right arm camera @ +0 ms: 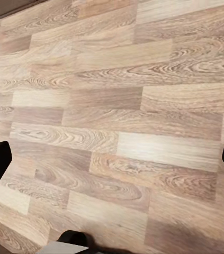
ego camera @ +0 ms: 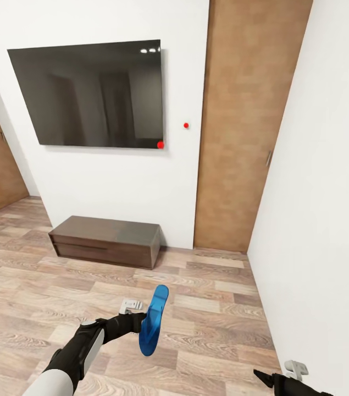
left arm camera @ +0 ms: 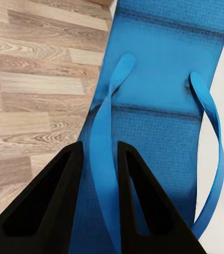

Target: In the bedroom, move the book from the bed onto either nightstand, and place the two sandals side by side next to the bed.

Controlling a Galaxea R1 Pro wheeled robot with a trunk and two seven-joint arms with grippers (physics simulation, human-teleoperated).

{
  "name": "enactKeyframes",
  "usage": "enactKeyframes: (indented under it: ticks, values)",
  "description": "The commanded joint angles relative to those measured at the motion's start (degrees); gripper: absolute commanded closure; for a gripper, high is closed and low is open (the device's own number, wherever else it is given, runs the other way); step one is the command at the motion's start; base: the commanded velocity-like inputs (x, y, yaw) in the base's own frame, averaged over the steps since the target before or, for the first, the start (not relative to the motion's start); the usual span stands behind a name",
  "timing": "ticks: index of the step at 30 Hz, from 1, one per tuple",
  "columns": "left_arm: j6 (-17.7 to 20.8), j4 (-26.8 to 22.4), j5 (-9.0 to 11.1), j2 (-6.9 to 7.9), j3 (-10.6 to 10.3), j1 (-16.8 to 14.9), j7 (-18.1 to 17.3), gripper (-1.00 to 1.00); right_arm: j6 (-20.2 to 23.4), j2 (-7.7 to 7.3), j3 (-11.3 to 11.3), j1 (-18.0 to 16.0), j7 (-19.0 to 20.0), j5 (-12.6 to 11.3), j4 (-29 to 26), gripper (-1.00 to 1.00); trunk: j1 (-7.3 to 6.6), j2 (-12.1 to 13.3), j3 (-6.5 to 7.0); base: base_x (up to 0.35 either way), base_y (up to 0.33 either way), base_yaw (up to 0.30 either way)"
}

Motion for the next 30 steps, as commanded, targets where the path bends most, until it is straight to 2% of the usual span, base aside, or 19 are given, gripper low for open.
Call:
enactKeyframes:
  ticks: [1, 9, 17, 30]
  values:
    - [0.4, -0.1, -0.3, -0.09, 0.5, 0.0, -0.2, 1.00, 0.3, -0.05, 0.4, 0.0, 0.1, -0.6, 0.0, -1.00, 0.05, -0.1, -0.09, 0.327, 0.000, 0.001]
    - [0.4, -0.1, -0.3, -0.09, 0.5, 0.0, -0.2, 1.00, 0.3, -0.05, 0.4, 0.0, 0.1, -0.6, 0.0, -1.00, 0.05, -0.1, -0.09, 0.327, 0.000, 0.016]
    - [0.4, -0.1, -0.3, -0.09, 0.5, 0.0, -0.2, 1.00, 0.3, -0.05, 0.4, 0.0, 0.0, -0.5, 0.0, -1.00, 0.05, -0.1, -0.09, 0.314, 0.000, 0.205]
    - [0.4, -0.1, -0.3, -0.09, 0.5, 0.0, -0.2, 1.00, 0.3, -0.05, 0.4, 0.0, 0.0, -0.5, 0.0, -1.00, 0.05, -0.1, -0.09, 0.046, 0.000, 0.249]
